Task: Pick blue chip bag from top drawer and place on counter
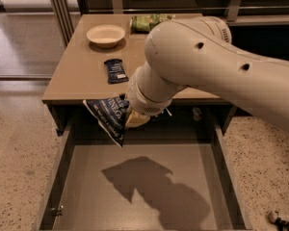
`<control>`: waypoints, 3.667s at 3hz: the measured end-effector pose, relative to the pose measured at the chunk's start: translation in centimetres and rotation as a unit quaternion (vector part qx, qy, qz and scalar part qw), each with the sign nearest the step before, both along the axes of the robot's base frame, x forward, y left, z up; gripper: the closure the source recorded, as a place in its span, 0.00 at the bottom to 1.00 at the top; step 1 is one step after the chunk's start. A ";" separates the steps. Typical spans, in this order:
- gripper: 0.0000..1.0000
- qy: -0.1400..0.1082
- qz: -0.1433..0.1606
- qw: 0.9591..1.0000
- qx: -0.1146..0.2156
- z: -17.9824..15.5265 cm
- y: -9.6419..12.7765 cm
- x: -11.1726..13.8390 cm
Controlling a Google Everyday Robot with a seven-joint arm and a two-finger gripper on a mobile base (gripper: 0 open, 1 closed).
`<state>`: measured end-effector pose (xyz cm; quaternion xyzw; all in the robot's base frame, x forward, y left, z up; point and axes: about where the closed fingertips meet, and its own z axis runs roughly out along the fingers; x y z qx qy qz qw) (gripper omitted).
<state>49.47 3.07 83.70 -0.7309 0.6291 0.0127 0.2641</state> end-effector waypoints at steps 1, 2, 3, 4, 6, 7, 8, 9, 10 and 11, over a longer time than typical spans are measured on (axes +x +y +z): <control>1.00 -0.019 0.002 1.000 -0.009 2.4 -0.5 1.7; 1.00 -0.033 -0.006 0.999 -0.019 4.2 -2.0 4.4; 1.00 -0.038 -0.019 0.999 -0.026 5.4 -3.8 8.0; 1.00 -0.038 -0.019 0.999 -0.026 5.4 -3.9 8.0; 1.00 -0.073 -0.014 0.997 -0.022 7.1 -5.5 11.5; 1.00 -0.055 -0.021 0.998 0.016 6.6 -7.5 14.6; 1.00 -0.015 -0.030 0.997 0.066 4.0 -8.2 16.3; 1.00 0.019 -0.033 0.994 0.107 1.5 -8.2 17.0; 1.00 0.046 -0.026 0.991 0.123 -0.1 -7.9 17.3; 0.81 0.047 -0.026 0.991 0.124 -0.2 -7.9 17.3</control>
Offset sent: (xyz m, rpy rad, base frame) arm 0.0840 -0.0409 0.0636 -0.0597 -0.0967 -0.0411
